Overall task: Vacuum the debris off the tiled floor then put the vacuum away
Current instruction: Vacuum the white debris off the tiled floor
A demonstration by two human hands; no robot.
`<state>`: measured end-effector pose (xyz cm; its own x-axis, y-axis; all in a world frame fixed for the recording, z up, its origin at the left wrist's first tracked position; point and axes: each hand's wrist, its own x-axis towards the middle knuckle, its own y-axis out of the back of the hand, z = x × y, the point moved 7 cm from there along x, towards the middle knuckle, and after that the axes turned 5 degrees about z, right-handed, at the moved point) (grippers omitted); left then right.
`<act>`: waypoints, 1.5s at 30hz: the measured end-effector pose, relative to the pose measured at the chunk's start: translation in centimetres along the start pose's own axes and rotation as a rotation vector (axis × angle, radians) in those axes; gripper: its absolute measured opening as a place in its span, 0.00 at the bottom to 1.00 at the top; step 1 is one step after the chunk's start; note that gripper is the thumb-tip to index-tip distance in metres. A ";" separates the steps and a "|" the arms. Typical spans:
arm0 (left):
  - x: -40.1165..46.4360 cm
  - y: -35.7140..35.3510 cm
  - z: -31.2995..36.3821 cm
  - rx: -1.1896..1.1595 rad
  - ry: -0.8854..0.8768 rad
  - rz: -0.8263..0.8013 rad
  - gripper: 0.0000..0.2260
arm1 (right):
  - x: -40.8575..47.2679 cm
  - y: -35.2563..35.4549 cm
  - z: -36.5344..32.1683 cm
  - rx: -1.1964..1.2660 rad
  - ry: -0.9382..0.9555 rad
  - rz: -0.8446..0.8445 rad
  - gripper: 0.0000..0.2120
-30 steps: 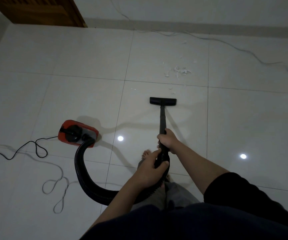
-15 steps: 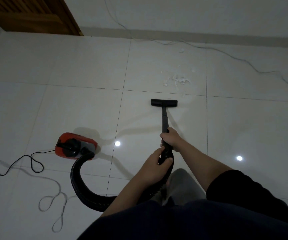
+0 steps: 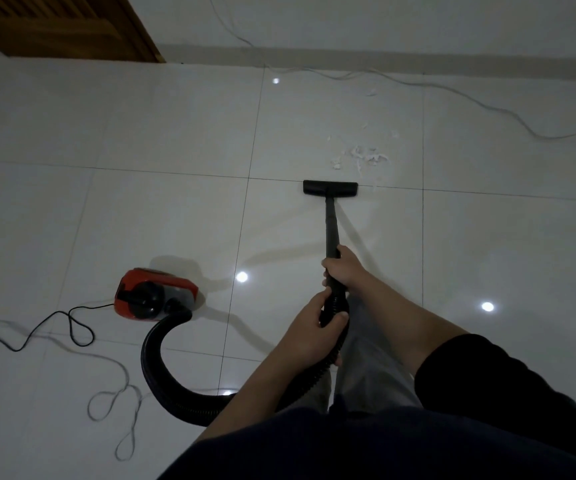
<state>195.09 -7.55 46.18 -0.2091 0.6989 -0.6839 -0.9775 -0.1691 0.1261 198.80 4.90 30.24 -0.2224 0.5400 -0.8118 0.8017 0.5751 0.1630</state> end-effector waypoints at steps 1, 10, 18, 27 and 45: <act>0.5 0.0 0.2 0.025 -0.004 0.012 0.18 | 0.3 0.2 -0.3 0.005 -0.001 -0.002 0.12; 4.0 -0.2 4.1 0.026 0.039 0.018 0.20 | 2.9 2.4 -4.1 0.020 -0.027 -0.008 0.22; 8.0 -0.4 7.5 0.047 0.077 0.048 0.23 | 5.8 4.9 -7.8 -0.008 -0.035 -0.028 0.32; 11.3 -0.8 10.8 0.009 0.086 0.043 0.23 | 8.4 7.2 -11.1 -0.032 -0.040 -0.038 0.31; 17.1 4.9 15.3 0.066 0.037 -0.001 0.23 | 13.0 5.8 -18.8 0.015 -0.003 0.017 0.33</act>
<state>186.32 14.17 46.11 -0.2080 0.6731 -0.7097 -0.9777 -0.1213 0.1714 190.13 26.85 31.18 -0.2072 0.5480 -0.8104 0.8136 0.5566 0.1683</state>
